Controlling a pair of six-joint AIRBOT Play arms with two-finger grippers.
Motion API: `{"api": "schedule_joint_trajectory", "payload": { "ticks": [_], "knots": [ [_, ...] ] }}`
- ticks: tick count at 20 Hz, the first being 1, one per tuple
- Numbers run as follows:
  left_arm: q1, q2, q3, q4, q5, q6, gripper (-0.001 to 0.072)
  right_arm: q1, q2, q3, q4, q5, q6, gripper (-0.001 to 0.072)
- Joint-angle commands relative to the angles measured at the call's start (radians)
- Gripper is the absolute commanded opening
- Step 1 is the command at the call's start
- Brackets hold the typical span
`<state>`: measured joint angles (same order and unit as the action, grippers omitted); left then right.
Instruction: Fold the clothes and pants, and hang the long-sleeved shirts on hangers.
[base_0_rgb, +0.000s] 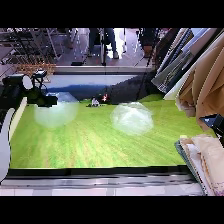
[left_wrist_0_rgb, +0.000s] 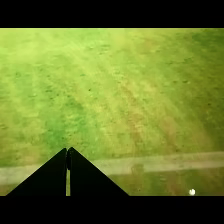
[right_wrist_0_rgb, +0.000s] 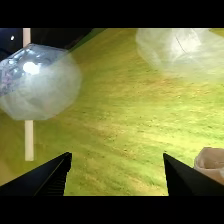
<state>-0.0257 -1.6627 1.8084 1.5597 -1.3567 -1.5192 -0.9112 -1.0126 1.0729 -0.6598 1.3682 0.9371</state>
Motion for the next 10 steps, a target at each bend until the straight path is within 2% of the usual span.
{"api": "schedule_joint_trajectory", "payload": {
  "ticks": [1,10],
  "knots": [
    [0.001,-0.03,0.0,0.0,0.0,0.0,0.0004,0.001,0.0,0.001,0.0,0.0,0.0,0.0655],
    [0.001,-0.09,0.0,0.0,0.0,0.0,0.0005,0.001,0.0,0.001,0.0,0.0,0.0,0.0655]
  ]
}}
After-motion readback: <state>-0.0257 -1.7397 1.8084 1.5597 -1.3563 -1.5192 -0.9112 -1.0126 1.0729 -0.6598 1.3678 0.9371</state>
